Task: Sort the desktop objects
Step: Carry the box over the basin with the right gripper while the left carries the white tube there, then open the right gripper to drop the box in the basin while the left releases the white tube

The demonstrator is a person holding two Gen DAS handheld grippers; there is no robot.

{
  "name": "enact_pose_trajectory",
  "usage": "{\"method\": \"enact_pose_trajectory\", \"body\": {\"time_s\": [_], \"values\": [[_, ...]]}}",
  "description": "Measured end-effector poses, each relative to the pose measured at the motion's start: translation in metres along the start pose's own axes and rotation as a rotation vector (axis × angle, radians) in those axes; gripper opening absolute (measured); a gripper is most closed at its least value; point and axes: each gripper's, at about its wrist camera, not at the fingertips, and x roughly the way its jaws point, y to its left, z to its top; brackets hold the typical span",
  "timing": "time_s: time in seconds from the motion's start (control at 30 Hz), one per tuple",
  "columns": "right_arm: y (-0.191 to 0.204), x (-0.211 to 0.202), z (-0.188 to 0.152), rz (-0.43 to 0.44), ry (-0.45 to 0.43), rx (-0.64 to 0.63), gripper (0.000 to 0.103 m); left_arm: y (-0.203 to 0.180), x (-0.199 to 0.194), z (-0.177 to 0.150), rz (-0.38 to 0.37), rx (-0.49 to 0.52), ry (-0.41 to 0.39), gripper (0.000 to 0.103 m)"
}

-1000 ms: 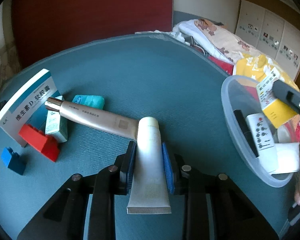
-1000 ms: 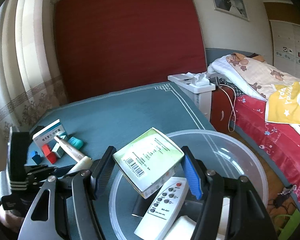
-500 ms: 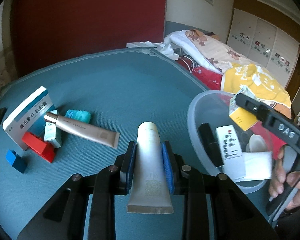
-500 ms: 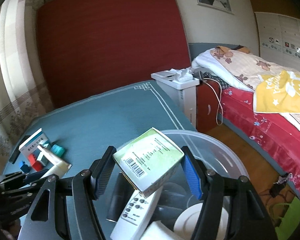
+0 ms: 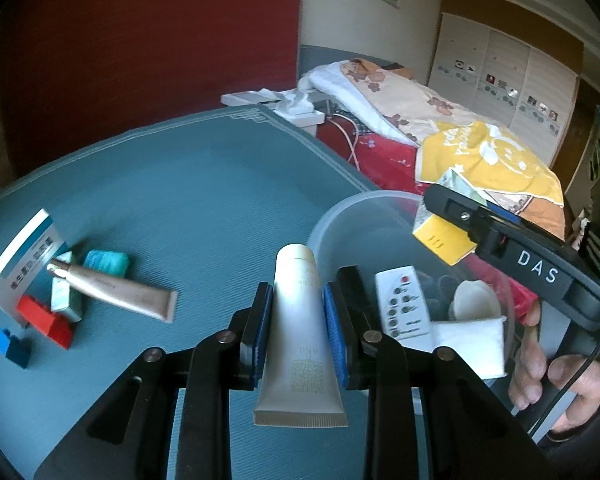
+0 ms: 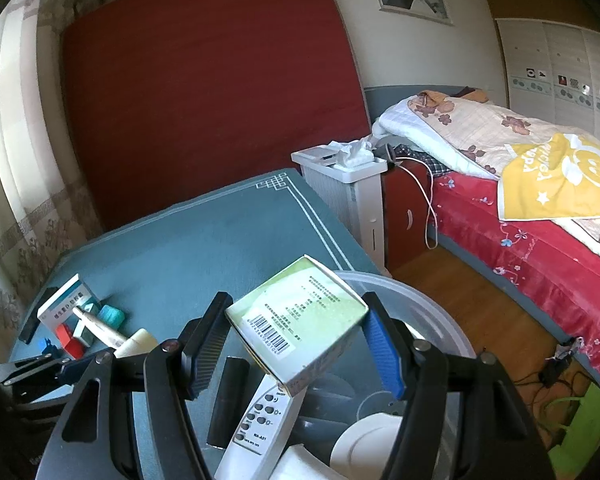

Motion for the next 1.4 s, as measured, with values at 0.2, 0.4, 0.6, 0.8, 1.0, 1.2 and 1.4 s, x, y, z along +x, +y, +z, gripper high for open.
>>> {"method": "enact_pose_trajectory", "body": {"time_s": [0.2,0.4,0.6,0.8,1.0,1.2,1.4], "values": [[-0.007,-0.004,0.004,-0.01,-0.011,0.023,0.07,-0.021,0.007,0.008,-0.036,0.026,-0.013,0.029],[-0.018,-0.001,0.007,-0.038,-0.013,0.064,0.08,-0.029,0.025,0.019,-0.155,-0.019,0.025,0.06],[-0.024,-0.003,0.011,-0.067,-0.028,0.083,0.08,-0.022,0.02,0.016,-0.11,-0.035,-0.006,0.068],[-0.022,-0.001,0.01,-0.066,-0.018,0.08,0.08,-0.014,0.016,0.008,-0.031,-0.035,-0.006,0.068],[-0.016,-0.001,0.007,-0.055,-0.013,0.065,0.08,-0.009,0.016,-0.001,0.047,-0.019,0.0,0.068],[-0.007,0.004,0.001,-0.038,0.008,0.036,0.08,0.003,0.013,-0.007,0.075,-0.043,0.006,0.068],[0.007,0.008,-0.007,-0.013,0.026,-0.004,0.08,0.016,0.007,-0.016,0.129,-0.061,0.004,0.068]]}}
